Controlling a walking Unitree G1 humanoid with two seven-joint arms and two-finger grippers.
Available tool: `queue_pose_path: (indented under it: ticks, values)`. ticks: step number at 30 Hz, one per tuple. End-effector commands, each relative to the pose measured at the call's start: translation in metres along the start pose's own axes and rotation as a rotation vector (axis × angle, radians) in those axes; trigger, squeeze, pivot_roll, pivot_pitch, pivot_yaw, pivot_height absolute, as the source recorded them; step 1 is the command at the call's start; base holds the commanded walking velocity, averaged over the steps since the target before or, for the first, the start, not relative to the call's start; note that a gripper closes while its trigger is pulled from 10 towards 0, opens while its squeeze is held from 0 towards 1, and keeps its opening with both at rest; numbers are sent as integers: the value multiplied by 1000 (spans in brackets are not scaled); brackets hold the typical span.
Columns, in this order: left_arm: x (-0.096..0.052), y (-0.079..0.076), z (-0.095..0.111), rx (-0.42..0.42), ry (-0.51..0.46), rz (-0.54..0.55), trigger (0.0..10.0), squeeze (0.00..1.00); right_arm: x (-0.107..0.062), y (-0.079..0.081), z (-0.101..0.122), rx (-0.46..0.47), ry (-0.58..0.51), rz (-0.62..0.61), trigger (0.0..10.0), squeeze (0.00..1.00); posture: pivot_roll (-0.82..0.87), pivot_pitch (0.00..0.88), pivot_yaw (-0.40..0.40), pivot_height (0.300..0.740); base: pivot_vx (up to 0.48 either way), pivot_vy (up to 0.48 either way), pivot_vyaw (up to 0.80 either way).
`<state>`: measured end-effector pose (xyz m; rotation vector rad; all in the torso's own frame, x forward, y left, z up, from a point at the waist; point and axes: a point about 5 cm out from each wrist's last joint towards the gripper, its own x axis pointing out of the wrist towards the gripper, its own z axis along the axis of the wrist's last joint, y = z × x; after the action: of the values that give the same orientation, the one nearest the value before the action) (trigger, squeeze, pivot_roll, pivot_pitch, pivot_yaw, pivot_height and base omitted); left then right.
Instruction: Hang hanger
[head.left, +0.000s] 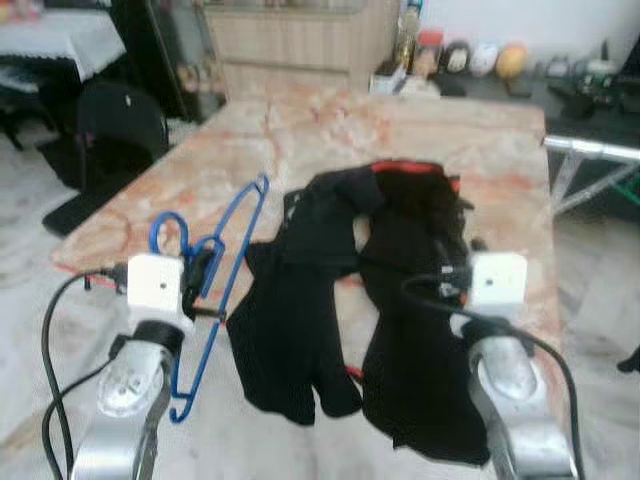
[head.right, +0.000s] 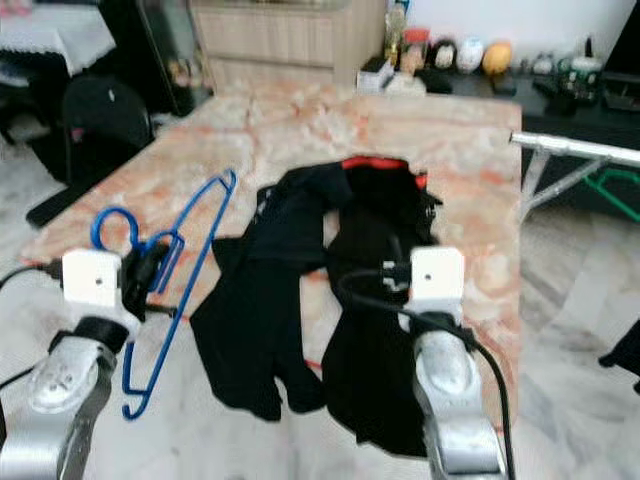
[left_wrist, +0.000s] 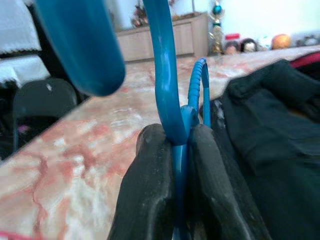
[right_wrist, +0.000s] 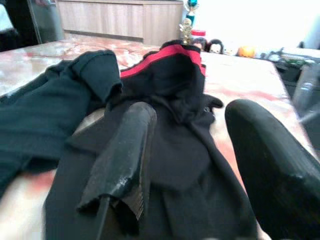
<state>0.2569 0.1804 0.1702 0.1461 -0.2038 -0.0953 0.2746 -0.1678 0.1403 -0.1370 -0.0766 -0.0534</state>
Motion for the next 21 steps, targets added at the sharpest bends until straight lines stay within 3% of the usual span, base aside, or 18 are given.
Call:
queue_pose_path:
  ticks: [1, 21]
  values:
    - [0, 3, 2, 21, -3, 5, 10000, 0, 0, 2, 2, 8, -6, 1, 10000, 0, 45, 57, 31, 740, -304, 0, 0]
    - [-3, 3, -7, 14, 21, 7, 10000, 0, 5, -10, -8, 35, 18, -54, 10000, 0, 44, 40, 19, 740, -302, 0, 0]
